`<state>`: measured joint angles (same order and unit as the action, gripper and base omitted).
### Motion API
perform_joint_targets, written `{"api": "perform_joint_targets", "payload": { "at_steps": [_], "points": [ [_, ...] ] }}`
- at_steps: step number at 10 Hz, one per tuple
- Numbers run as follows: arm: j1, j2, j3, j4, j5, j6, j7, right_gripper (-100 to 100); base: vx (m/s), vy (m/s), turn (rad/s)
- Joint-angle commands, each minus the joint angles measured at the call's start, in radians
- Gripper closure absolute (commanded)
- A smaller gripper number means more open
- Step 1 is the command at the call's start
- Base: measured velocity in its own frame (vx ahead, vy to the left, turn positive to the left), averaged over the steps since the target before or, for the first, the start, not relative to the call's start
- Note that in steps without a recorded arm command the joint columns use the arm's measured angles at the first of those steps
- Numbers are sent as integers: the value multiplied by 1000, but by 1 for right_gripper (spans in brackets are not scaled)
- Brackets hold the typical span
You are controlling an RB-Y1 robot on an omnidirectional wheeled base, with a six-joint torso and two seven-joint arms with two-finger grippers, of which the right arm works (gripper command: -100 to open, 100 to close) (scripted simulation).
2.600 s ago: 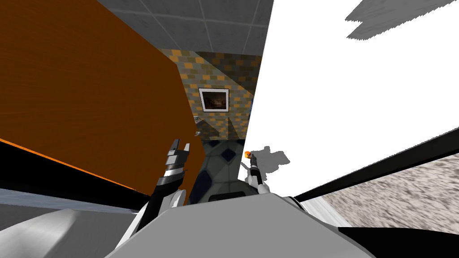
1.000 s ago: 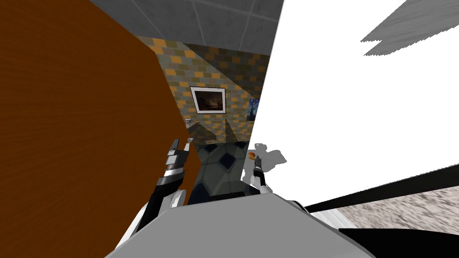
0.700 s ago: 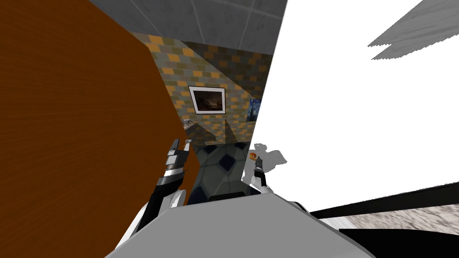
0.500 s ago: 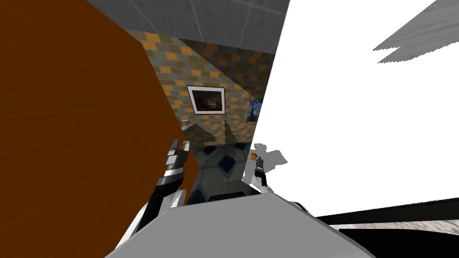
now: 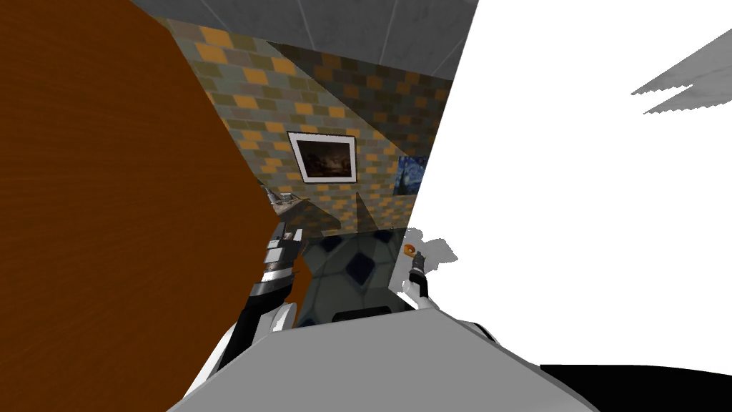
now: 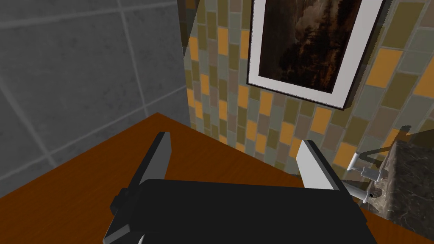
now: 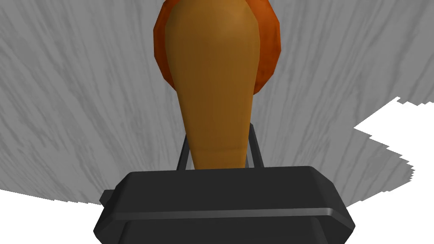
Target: Push the door open
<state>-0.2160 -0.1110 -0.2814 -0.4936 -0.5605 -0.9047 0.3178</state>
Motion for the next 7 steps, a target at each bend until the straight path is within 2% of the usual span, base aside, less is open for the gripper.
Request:
{"api": "perform_joint_targets", "payload": {
  "at_steps": [1,3,4,5,7],
  "points": [
    [9,-3,-20,-22,-17,4,17,100,198,-34,-42],
    [9,-5,-30,-24,-27,1,22,100,154,-28,-35],
    [9,-5,-30,-21,-27,1,22,100,40,-11,6],
    [10,-9,-51,-19,-46,-5,33,100,122,-8,-35],
    [11,-12,-66,-17,-60,-9,41,100,175,-6,-48]
  ]
}}
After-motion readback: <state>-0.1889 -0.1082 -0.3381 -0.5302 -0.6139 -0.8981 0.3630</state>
